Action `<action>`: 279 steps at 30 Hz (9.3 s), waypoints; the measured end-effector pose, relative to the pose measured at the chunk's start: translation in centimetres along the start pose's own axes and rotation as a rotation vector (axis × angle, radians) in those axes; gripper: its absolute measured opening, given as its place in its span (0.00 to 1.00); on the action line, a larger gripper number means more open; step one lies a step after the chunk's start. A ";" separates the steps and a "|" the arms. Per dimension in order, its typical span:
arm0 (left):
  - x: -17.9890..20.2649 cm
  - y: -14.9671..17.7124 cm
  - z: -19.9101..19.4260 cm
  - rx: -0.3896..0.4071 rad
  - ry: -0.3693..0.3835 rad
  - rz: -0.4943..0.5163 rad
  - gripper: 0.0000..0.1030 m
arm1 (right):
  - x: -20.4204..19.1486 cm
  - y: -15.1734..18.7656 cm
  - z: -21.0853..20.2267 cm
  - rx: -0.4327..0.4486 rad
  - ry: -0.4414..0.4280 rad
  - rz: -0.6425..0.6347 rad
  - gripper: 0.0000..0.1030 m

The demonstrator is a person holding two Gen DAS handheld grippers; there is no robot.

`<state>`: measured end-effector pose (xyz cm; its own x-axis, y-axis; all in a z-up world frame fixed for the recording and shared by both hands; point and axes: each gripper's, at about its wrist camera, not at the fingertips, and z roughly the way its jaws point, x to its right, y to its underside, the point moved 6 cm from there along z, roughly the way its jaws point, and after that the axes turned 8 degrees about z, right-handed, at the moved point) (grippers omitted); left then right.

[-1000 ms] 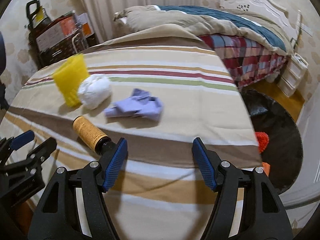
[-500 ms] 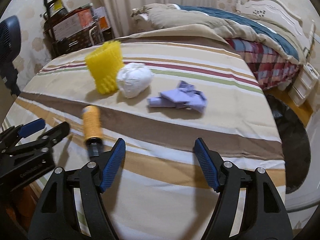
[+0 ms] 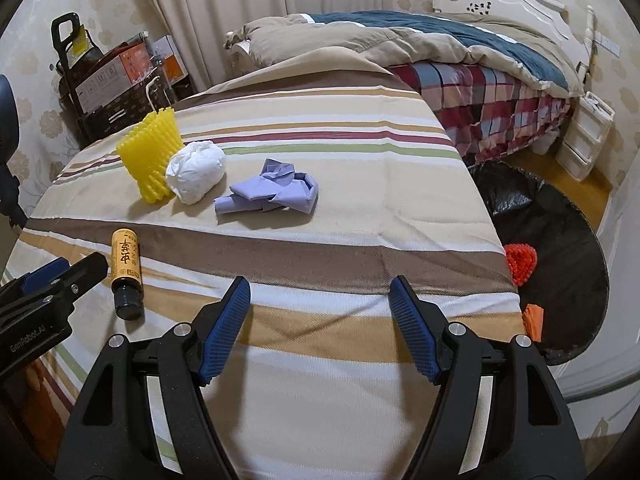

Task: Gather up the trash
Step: 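Close left tool around the gold-and-black bottle, then close right tool on the lavender cloth while left tool holds the bottle, then carry the bottle and lavender cloth with both tools over the black bin, then open left tool dropping the bottle while right tool releases the cloth into bin, then move both open tools back toward the yellow net and white bag, then close right tool on the white plastic bag ball, then close left tool on the yellow foam net while right tool holds the bag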

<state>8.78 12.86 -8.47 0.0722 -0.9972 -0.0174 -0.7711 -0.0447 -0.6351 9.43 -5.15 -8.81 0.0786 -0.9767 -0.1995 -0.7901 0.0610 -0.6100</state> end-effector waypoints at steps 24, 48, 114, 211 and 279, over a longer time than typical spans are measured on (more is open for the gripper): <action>0.2 0.3 2.0 -0.004 0.007 0.132 0.26 | -0.5 0.2 0.4 -0.006 0.048 -0.039 0.74; -3.1 -0.9 3.0 -0.006 -0.001 0.110 0.26 | -4.6 -3.8 5.1 -0.028 0.084 -0.062 0.77; 20.8 -3.6 0.6 0.108 0.286 0.396 0.26 | 18.4 -3.1 -4.3 0.147 0.293 0.216 0.72; -4.3 -1.5 2.1 0.040 -0.111 0.081 0.73 | -8.2 -2.6 4.9 -0.042 0.036 -0.137 0.77; 2.6 -8.2 7.9 0.030 -0.011 0.139 0.41 | 0.0 -6.3 5.3 0.009 0.113 0.004 0.34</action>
<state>20.25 11.09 -9.39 -0.0272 -0.9930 -0.1152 -0.7547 0.0960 -0.6491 17.63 -4.41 -8.99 0.0062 -0.9934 -0.1148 -0.7850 0.0663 -0.6160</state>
